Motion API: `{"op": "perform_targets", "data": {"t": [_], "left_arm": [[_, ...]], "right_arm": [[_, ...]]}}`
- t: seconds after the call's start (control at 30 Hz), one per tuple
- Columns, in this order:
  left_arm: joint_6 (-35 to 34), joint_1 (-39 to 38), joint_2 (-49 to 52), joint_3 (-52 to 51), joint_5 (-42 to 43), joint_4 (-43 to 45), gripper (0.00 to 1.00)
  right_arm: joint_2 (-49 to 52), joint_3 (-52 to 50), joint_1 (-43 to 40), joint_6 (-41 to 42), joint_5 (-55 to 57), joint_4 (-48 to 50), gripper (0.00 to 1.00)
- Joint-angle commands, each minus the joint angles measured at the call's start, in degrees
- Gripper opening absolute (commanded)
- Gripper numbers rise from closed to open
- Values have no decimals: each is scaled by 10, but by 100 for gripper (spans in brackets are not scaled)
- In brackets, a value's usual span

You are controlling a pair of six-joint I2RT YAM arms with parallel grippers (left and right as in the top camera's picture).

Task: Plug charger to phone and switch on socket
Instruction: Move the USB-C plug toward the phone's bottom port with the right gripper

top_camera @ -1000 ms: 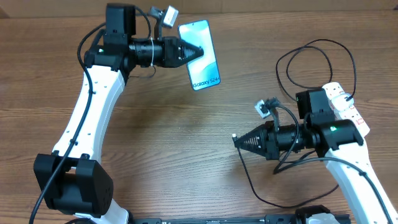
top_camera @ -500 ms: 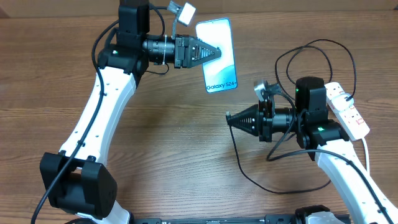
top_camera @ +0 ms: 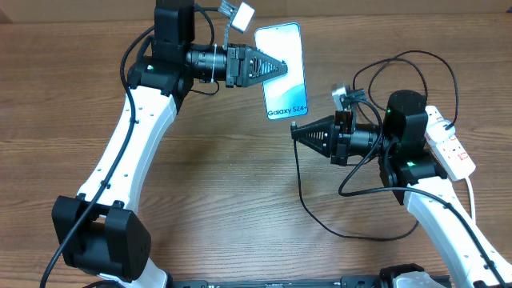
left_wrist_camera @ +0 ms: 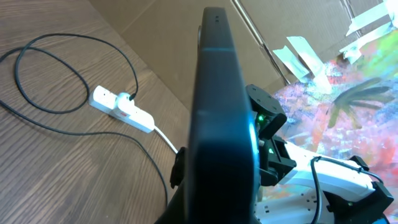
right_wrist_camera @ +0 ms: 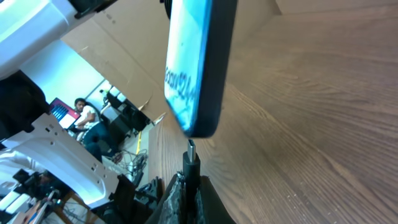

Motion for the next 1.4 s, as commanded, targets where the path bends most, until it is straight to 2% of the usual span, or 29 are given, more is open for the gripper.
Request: {"op": "perform_targets", "data": {"t": [0.0, 0.37, 0.9, 1.03, 1.37], "left_arm": [[-5, -1, -3, 7, 30, 2, 4], [-5, -1, -3, 7, 38, 2, 4], [-6, -1, -3, 7, 38, -7, 4], [-5, -1, -3, 7, 37, -36, 4], [-6, 0, -3, 7, 24, -82, 4]], "right_arm": [[-1, 3, 0, 32, 8, 14, 4], [-1, 4, 7, 54, -29, 29, 4], [-1, 5, 32, 54, -13, 54, 4], [-1, 5, 32, 64, -7, 66, 4], [0, 4, 32, 64, -8, -30, 4]]}}
